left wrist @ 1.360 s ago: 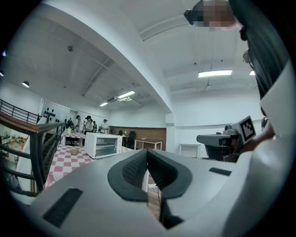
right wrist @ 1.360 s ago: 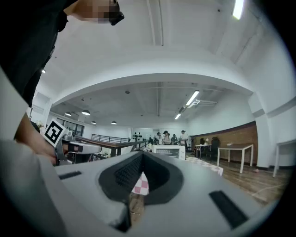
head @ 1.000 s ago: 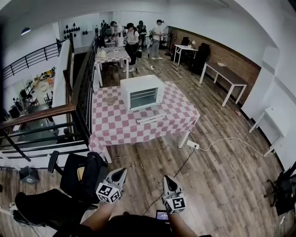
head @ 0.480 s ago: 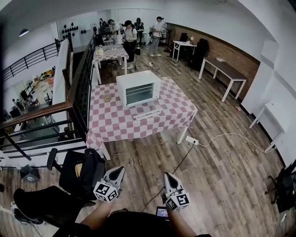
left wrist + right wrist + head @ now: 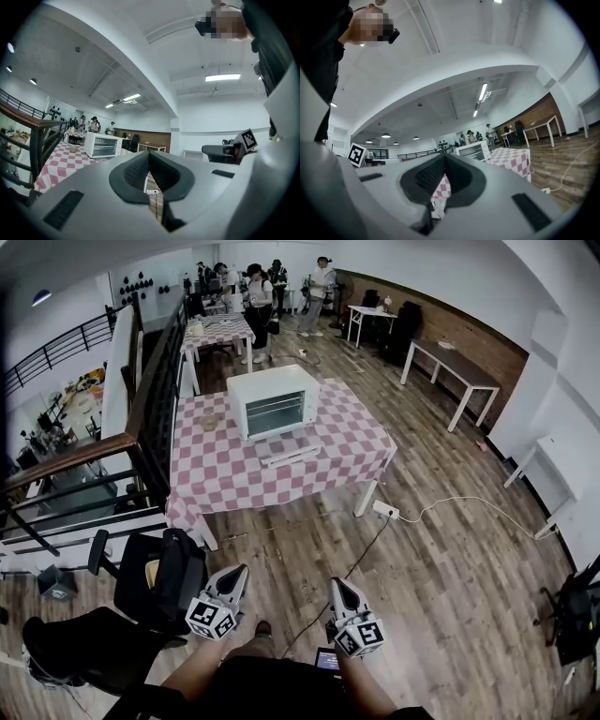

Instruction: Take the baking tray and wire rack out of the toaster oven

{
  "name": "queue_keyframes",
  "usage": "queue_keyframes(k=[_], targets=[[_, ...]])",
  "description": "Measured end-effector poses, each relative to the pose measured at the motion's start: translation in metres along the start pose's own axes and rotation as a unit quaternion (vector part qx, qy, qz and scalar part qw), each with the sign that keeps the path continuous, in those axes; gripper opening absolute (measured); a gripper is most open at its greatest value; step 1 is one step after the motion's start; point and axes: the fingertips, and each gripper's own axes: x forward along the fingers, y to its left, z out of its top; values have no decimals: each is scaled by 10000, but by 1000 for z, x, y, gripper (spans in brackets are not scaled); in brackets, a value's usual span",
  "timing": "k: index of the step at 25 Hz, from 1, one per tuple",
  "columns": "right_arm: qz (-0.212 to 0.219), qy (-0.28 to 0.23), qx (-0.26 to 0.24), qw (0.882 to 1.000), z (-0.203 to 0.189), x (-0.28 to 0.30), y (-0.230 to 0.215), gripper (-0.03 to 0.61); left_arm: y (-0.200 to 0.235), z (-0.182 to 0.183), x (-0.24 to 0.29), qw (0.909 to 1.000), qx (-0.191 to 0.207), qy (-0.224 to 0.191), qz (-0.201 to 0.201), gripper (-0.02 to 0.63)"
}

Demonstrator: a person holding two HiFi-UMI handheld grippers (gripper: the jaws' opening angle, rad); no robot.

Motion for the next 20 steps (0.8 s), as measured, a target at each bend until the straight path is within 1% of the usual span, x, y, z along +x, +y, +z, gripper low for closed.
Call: queue_keyframes(k=[5, 10, 12, 17, 20], targets=[[58, 90, 28, 9999, -4, 20, -11, 2, 11, -7, 18, 9999, -32, 113, 38, -8], [327, 26, 86, 9994, -6, 58, -21, 2, 37, -16, 45, 9998, -154, 127, 50, -8], [444, -6, 114, 9989, -3, 80, -28, 2, 51, -15, 61, 9998, -166, 100, 66, -8], [644, 135, 211, 9976, 0, 150, -48, 2, 96, -5, 114, 9996, -255, 24, 97, -8], [709, 209, 339, 9967, 0, 197, -65, 2, 126, 6, 150, 9998, -204, -19, 41, -8]])
